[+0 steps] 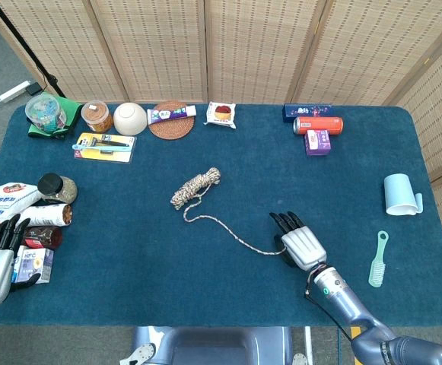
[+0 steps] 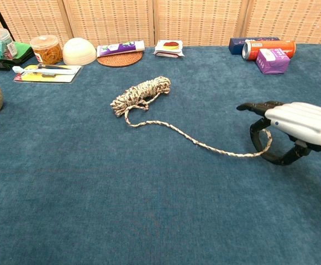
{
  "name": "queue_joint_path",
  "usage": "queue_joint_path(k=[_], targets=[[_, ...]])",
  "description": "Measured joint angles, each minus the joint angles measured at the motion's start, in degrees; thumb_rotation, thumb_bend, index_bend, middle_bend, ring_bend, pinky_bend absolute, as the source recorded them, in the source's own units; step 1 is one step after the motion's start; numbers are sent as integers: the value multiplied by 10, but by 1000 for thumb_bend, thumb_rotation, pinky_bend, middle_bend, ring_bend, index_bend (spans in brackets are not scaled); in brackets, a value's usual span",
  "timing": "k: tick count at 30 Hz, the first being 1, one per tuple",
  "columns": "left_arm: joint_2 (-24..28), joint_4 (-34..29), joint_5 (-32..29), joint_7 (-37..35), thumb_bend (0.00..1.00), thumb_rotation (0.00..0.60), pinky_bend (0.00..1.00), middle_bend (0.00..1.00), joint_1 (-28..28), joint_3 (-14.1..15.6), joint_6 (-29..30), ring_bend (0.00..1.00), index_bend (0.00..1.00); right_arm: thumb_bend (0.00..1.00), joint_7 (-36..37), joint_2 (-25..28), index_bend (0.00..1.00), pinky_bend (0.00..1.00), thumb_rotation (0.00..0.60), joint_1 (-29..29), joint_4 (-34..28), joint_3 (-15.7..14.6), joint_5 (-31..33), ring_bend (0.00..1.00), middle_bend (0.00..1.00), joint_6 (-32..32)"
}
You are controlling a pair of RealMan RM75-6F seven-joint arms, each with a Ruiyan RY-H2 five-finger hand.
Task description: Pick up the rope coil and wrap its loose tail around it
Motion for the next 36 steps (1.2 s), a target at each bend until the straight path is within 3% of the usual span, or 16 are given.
queue_joint_path(k=[15,23,30,36], targets=[[7,-18,-51,25,52,600,0,0,-104,-72,-98,0,0,445,-7,52,570,0,600,-5,-55,26,8,0,0,38],[10,22,-42,-35,50,600,0,0,-174,-90,-189,0,0,445,-14,73,571,0,600,-10,-74,44,20,0,0,61],[-48,120,-34,-93,49,600,0,0,-271,-115,-269,0,0,445,-15,87,573,0,600,-12,-83,60,35,0,0,70],[-104,157,-101,-68,49,600,0,0,-339,-137,-333,0,0,445,-17,101,574,0,600,-11,-91,69,41,0,0,76]])
